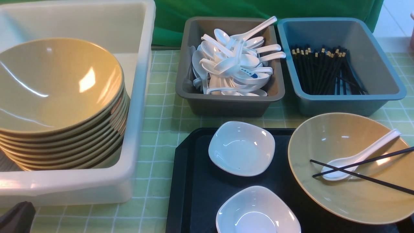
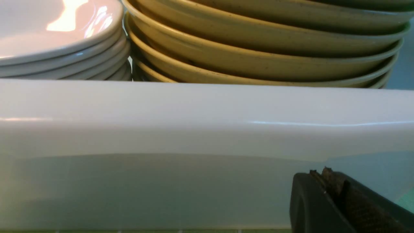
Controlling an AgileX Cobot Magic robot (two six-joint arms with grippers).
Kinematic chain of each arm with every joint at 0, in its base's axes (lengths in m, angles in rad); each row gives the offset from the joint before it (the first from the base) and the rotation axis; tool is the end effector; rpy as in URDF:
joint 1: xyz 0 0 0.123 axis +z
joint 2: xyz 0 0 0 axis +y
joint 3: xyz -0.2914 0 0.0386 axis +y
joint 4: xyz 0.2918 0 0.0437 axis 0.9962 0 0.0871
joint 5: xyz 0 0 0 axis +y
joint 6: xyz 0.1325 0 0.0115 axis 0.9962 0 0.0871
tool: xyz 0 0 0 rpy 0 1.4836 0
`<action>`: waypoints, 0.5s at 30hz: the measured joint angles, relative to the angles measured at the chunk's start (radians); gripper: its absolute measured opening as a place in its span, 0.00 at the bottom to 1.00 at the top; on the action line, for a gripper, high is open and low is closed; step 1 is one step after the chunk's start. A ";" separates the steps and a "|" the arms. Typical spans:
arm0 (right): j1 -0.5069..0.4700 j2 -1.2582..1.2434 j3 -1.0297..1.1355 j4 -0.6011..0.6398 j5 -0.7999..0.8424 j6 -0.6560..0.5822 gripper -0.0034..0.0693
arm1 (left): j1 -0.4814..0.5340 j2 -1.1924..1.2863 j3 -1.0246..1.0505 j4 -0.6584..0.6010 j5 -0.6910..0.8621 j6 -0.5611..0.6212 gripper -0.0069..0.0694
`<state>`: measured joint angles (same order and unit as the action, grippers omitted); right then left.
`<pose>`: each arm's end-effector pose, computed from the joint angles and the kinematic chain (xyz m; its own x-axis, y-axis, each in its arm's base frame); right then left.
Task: On green table put chopsticks spoon bowls plates into blue grey white boxes.
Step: 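Move the grippers toward the tableware on the black tray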
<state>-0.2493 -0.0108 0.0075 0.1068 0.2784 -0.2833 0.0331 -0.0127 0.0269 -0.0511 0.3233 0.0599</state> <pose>0.1274 -0.0284 0.1784 -0.2160 -0.1303 -0.9677 0.1829 0.9681 -0.1712 0.1294 0.0021 0.1645 -0.2474 0.0033 -0.9689 -0.0145 0.9999 0.0071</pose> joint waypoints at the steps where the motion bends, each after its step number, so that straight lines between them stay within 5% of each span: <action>1: 0.000 0.000 0.000 0.000 0.000 0.000 0.37 | 0.000 0.000 0.000 0.000 0.000 0.000 0.09; 15: 0.000 0.000 0.009 0.000 -0.065 0.024 0.37 | 0.000 0.000 0.000 0.039 0.000 0.034 0.09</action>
<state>-0.2493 -0.0108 0.0167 0.1068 0.2130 -0.2591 0.0331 -0.0127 0.0269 -0.0123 0.3233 0.0935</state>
